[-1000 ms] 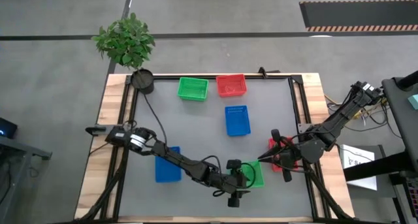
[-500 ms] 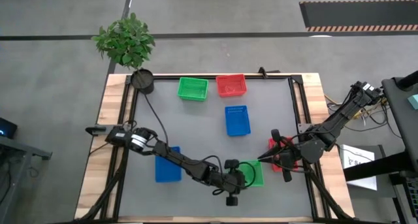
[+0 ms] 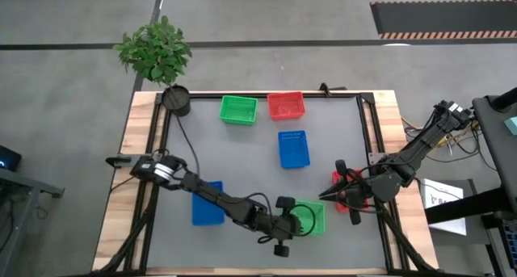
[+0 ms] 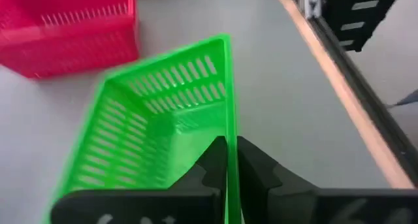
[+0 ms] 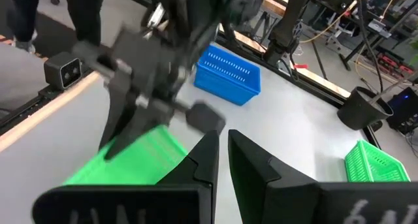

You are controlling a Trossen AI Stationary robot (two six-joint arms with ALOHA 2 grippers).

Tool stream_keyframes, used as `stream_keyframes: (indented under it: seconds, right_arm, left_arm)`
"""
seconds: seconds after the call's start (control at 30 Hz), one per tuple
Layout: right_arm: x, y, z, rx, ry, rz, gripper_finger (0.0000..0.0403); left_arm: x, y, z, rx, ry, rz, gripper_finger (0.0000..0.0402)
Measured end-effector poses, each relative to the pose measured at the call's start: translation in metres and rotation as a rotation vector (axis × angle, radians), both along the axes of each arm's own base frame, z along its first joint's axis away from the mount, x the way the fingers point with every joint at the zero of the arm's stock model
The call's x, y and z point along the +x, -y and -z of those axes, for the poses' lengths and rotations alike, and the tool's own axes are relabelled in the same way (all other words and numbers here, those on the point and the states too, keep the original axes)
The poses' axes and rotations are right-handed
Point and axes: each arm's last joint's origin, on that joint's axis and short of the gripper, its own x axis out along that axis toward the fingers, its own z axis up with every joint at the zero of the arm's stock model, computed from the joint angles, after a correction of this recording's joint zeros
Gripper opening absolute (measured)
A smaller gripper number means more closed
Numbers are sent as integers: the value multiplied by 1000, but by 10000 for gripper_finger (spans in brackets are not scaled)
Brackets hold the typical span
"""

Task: Stack baskets by color
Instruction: Stack the bottom green bin on the green bin

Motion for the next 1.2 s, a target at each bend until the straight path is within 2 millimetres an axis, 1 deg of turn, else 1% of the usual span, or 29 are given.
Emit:
stream_keyframes:
  seconds: [0.17,0.2,0.27,0.33,0.43,0.5,0.57,0.73,0.83,0.9,1.07,1.2]
  right_arm:
    - [-2,1,2,-11,-26,3,27]
    - [-2,2,3,-15,-32,2,27]
    - [-3,2,2,-11,-34,1,27]
    - [-3,3,3,-13,-38,-2,27]
    - [-5,4,2,-7,-47,-1,27]
    - [-6,4,2,6,-50,-13,27]
    - [-7,4,1,8,-52,-22,27]
    - [-7,4,2,1,-50,-26,27]
    - [-7,4,2,-5,-48,-29,27]
    - [-7,4,1,-17,-36,-37,27]
    - [-6,3,-2,-60,5,-63,27]
    - [-5,2,-5,-85,41,-80,27]
  left_arm:
    - [-19,-4,-32,134,-25,66,1]
    - [-25,-5,-38,170,-49,78,1]
    - [-33,-9,-46,241,-83,102,1]
    - [-45,-12,-56,310,-146,140,1]
    - [-58,-17,-69,374,-193,164,0]
    - [-69,-23,-76,415,-241,157,0]
    - [-77,-30,-84,428,-248,146,0]
    - [-108,-50,-91,509,-264,128,0]
    - [-130,-66,-96,561,-252,59,0]
    - [-145,-82,-96,590,-236,-10,0]
    - [-172,-131,-93,581,-145,-211,0]
    - [-188,-174,-83,546,-99,-362,0]
